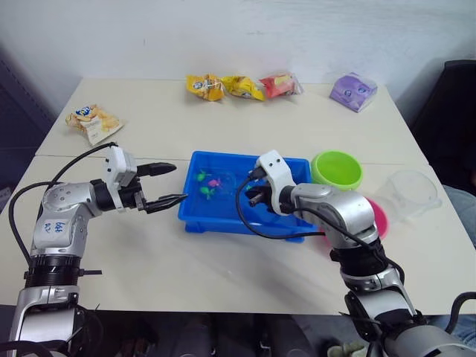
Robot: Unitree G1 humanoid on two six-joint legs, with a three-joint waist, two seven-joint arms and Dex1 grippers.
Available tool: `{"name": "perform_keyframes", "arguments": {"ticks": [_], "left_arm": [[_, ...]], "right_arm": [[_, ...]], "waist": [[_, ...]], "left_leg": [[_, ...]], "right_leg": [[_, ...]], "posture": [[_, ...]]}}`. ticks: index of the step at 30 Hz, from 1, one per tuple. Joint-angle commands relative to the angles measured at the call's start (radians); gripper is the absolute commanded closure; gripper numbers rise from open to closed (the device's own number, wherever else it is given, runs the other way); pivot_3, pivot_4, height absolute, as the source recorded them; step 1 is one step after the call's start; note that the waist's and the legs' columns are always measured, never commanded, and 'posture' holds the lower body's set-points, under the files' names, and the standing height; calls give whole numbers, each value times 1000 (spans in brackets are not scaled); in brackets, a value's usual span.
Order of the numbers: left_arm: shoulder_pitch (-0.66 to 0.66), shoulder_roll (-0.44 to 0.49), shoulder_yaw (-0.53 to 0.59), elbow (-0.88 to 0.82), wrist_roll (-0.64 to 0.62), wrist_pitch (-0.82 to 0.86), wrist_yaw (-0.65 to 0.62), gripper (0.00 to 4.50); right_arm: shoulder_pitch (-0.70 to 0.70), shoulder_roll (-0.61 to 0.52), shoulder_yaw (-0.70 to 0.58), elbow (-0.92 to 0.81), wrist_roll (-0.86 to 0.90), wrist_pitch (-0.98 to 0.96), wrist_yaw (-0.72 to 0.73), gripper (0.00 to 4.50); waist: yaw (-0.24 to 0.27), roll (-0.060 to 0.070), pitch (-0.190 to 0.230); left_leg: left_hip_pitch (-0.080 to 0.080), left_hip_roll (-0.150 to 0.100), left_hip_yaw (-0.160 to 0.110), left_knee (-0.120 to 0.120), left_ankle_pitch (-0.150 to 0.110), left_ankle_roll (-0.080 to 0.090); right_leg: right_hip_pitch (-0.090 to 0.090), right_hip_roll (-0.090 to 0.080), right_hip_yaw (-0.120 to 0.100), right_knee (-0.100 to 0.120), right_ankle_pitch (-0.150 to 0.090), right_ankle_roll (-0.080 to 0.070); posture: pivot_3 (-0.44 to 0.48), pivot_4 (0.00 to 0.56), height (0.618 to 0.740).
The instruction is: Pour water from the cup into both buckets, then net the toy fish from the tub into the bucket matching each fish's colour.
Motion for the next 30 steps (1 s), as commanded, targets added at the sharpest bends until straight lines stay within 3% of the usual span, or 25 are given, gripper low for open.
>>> {"name": "perform_keyframes", "arguments": {"ticks": [1, 8, 30], "left_arm": [[3, 3, 19, -31, -16, -2, 0, 63], [1, 5, 19, -32, -15, 0, -1, 63], [2, 6, 25, -55, -23, 20, 1, 63]], "right_arm": [[8, 21, -11, 25, 3, -82, 21, 4500], [23, 38, -28, 55, 21, -154, 62, 4500], [149, -120, 24, -113, 1, -348, 217, 4500]], "waist": [[0, 0, 0], [-1, 0, 0], [3, 0, 0]], "left_leg": [[0, 0, 0, 0, 0, 0], [0, 0, 0, 0, 0, 0], [0, 0, 0, -1, 0, 0]], "right_leg": [[0, 0, 0, 0, 0, 0], [0, 0, 0, 0, 0, 0], [0, 0, 0, -1, 0, 0]], "posture": [[0, 150, 740], [0, 150, 740], [0, 150, 740]]}}
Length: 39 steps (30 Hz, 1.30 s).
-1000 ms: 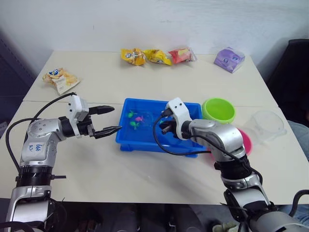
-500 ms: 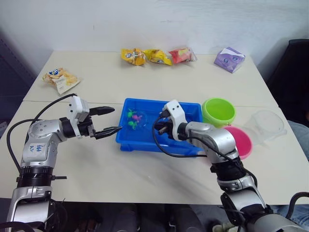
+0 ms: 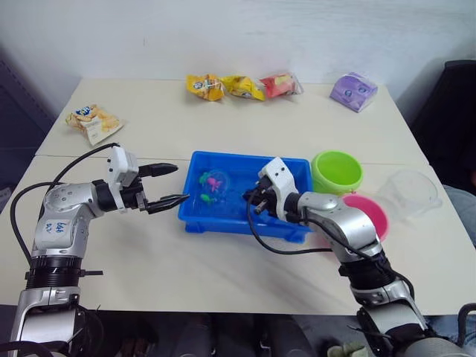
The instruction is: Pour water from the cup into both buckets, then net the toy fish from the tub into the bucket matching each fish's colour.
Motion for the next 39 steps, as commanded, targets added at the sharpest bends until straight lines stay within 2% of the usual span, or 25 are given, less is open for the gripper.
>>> {"name": "perform_keyframes", "arguments": {"ticks": [1, 4, 13, 17, 22, 26, 29, 32, 36, 39], "left_arm": [[-1, 9, 25, -26, -21, -5, -4, 63], [0, 10, 25, -26, -23, -9, -13, 63], [-8, 6, 13, -46, -45, -8, -74, 63], [-43, -22, -12, -56, -54, -6, -95, 63], [-100, -67, -40, -55, -79, 35, -108, 63], [-146, -94, -83, -52, -85, 73, -145, 63], [-179, -115, -110, -36, -78, 72, -169, 63], [-223, -142, -141, 4, -66, 64, -198, 63], [-250, -164, -155, 44, -59, 50, -221, 63], [-246, -181, -172, 37, -53, 47, -229, 63]], "right_arm": [[10, -27, -25, -89, 22, -13, 30, 4500], [25, -55, -52, -134, 47, 13, 45, 4500], [83, -184, -246, -325, 228, 223, 73, 4500], [157, -227, -451, -440, 382, 329, 72, 4500], [315, -311, -723, -560, 537, 406, 75, 4500], [415, -373, -931, -577, 633, 449, 47, 4500], [496, -400, -1052, -581, 676, 460, 29, 4500], [654, -418, -1187, -602, 651, 416, 51, 4500], [796, -421, -1281, -627, 620, 341, 49, 4500], [919, -401, -1298, -649, 531, 236, 64, 4500]], "waist": [[0, 0, 0], [-1, 0, 0], [2, 0, 0], [4, 0, 0], [21, 0, 0], [24, 0, 0], [25, 0, 0], [31, 0, 0], [28, 0, 0], [26, 0, 0]], "left_leg": [[0, 0, 0, 0, 0, 0], [0, 0, 0, 0, 0, 0], [0, 0, 0, 0, 0, 0], [0, 0, -1, -1, 0, 0], [0, 0, -1, -1, -1, 1], [1, 0, -1, -1, -2, 3], [2, 0, -1, -1, -2, 3], [2, 0, -1, -1, -2, 3], [2, 0, 0, -1, -2, 3], [3, 0, 1, 0, -2, 4]], "right_leg": [[0, 0, 0, 0, 0, 0], [0, 0, 0, 0, 0, 0], [1, 0, 0, -1, 0, 0], [1, 0, 0, -2, 0, 0], [3, 0, -1, -4, 0, 0], [5, 0, -1, -6, 0, 1], [5, 0, 0, -6, 0, 1], [6, 1, 0, -6, 0, 1], [7, 1, 1, -6, 1, 2], [7, 2, 2, -6, 2, 3]], "posture": [[0, 150, 740], [0, 150, 740], [0, 150, 740], [0, 150, 740], [0, 150, 740], [0, 150, 740], [0, 150, 740], [0, 150, 740], [0, 150, 740], [0, 150, 740]]}}
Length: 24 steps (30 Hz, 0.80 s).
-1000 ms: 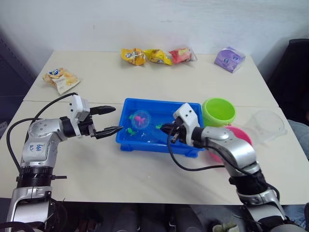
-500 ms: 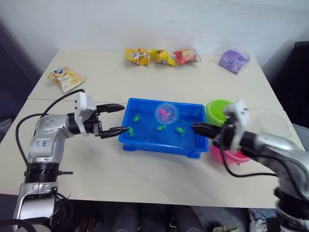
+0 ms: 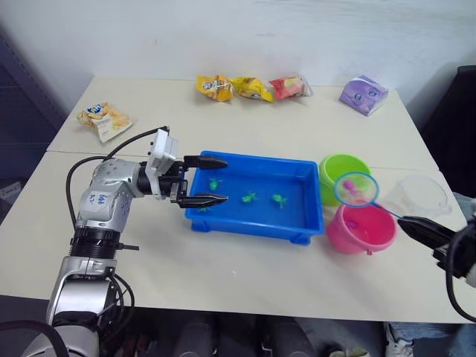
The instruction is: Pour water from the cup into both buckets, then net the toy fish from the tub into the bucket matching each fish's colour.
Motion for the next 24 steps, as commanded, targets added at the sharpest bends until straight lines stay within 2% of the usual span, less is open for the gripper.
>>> {"name": "perform_keyframes", "arguments": {"ticks": [1, 9, 16, 18, 24], "left_arm": [[-13, -10, -7, -21, 1, -10, -12, 63], [-2, -22, -6, -34, 2, -7, -1, 63], [-2, -37, 4, -36, -8, -10, 10, 63], [-4, -41, 7, -35, -8, -10, 19, 63], [3, -50, 7, -49, -9, -4, 44, 63]], "right_arm": [[103, 25, -34, -45, -108, -154, 20, 4500], [279, 125, 117, -16, -467, -596, 12, 4500], [346, 246, 218, 63, -706, -1027, -9, 4500], [387, 232, 256, 107, -842, -1181, -7, 4500], [416, 235, 302, 185, -1043, -1463, -70, 4500]], "waist": [[2, 0, 0], [2, 0, 0], [2, 0, 0], [2, 1, 0], [2, 1, 0]], "left_leg": [[0, 0, 0, 0, 0, 1], [2, 0, 1, 0, 2, -3], [2, 0, 1, 0, 2, -4], [2, 0, 1, 0, 2, -4], [3, 0, 2, 0, 2, -5]], "right_leg": [[0, 0, 0, -1, 0, 0], [0, 1, 1, -1, 0, 0], [0, 1, 2, 0, 0, 0], [0, 1, 2, 0, 0, 0], [0, 1, 3, 1, 0, 0]], "posture": [[0, 150, 740], [0, 150, 740], [0, 150, 740], [0, 150, 740], [0, 150, 740]]}}
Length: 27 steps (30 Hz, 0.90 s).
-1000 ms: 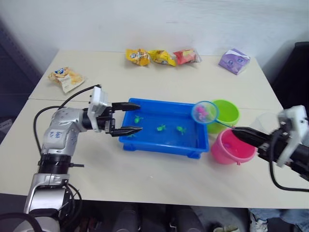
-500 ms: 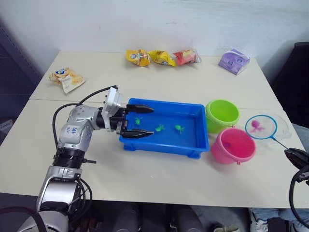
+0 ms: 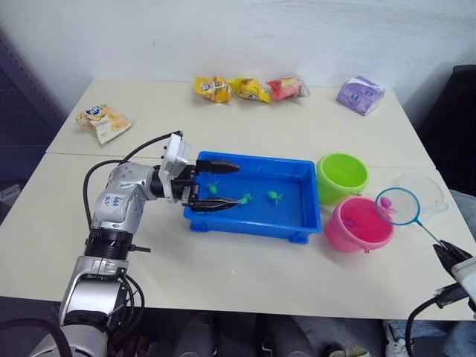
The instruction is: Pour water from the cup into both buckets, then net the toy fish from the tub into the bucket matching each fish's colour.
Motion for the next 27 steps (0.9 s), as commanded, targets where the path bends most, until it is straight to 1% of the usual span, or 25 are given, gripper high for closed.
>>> {"name": "perform_keyframes", "arguments": {"ticks": [1, 3, 4, 5, 7, 10, 12, 16, 17, 18, 20, 22, 24, 26, 27], "left_arm": [[1, -5, 14, -37, -11, -1, 14, 63], [5, -7, 13, -43, -11, -1, 20, 63], [11, -9, 13, -51, -12, 0, 25, 63], [16, -11, 14, -58, -14, 0, 32, 63], [26, -14, 18, -69, -16, 1, 44, 63], [35, -16, 21, -77, -16, 1, 55, 63], [39, -16, 26, -81, -15, -2, 65, 63], [51, -6, 39, -78, -11, -9, 76, 63], [59, 4, 44, -74, -8, -13, 76, 63], [70, 16, 51, -64, -1, -21, 76, 63], [86, 35, 63, -49, 10, -36, 82, 63], [104, 57, 69, -36, 25, -54, 86, 63], [118, 72, 73, -29, 35, -66, 86, 63], [135, 85, 83, -23, 37, -75, 91, 63], [147, 95, 91, -18, 39, -81, 93, 63]], "right_arm": [[23, -5, 7, 20, -121, -150, -46, 4500], [30, -13, 9, 34, -202, -209, -74, 4500], [21, -3, -5, 41, -284, -227, -128, 4500], [9, 9, -14, 52, -318, -239, -167, 4500], [-3, 11, -14, 69, -334, -274, -203, 4500], [5, 4, 11, 73, -330, -314, -209, 4500], [-13, 16, 20, 52, -235, -277, -196, 4500], [-68, 7, 87, -40, 100, -77, -110, 4500], [-79, -19, 110, -86, 229, 29, -78, 4500], [-88, -90, 138, -161, 438, 191, -60, 4500], [-136, -215, 145, -239, 601, 403, -27, 4500], [-249, -340, 163, -247, 656, 551, -50, 4500], [-339, -408, 190, -241, 701, 669, -88, 4500], [-432, -466, 263, -218, 669, 749, -109, 4500], [-488, -498, 328, -196, 625, 769, -111, 4500]], "waist": [[0, 0, 0], [1, 0, 0], [1, 0, 0], [0, 0, 0], [1, 0, 0], [0, 0, 0], [0, 0, 0], [-2, 0, 0], [-2, 0, 0], [-5, 1, 0], [-15, 2, 0], [-23, 1, 0], [-21, 0, 0], [-19, 0, 0], [-17, 0, 0]], "left_leg": [[0, 0, 0, 0, 0, 0], [0, 0, 0, 0, 0, 0], [0, 0, 0, 0, 0, 0], [0, 0, 0, 0, 0, -1], [0, 0, 0, 0, 1, -1], [1, 0, 0, 0, 1, -2], [1, 0, 0, 0, 1, -2], [2, 0, 0, 1, 1, -2], [2, 0, 0, 1, 1, -2], [3, 0, 0, 1, 1, -2], [4, 1, 1, 1, 1, -2], [5, 1, -1, 1, 1, -1], [8, 1, -1, 1, -1, 2], [11, 1, -3, -1, -2, 4], [11, 1, -3, -1, -2, 4]], "right_leg": [[0, 0, 0, 0, 0, 0], [0, 0, 0, 0, 0, 0], [0, 0, 0, 0, 0, 0], [0, 0, 0, 0, 0, 0], [0, 0, 0, 1, 0, 0], [0, 0, 0, 1, 0, -1], [0, 0, 0, 2, -1, -1], [1, 0, 0, 3, 0, -1], [1, 0, 1, 4, -1, -1], [1, 0, 1, 4, -1, -1], [2, 0, 2, 5, -1, -1], [3, 0, 0, 5, -1, -2], [6, 0, -1, 4, -1, -2], [10, 0, -2, 2, -1, -3], [10, -1, -2, 1, -1, -3]], "posture": [[0, 150, 740], [0, 150, 740], [0, 150, 740], [0, 150, 740], [0, 150, 740], [0, 150, 740], [0, 150, 740], [0, 150, 740], [0, 150, 740], [0, 150, 740], [0, 150, 740], [0, 150, 740], [0, 150, 740], [0, 150, 740], [0, 150, 740]]}}
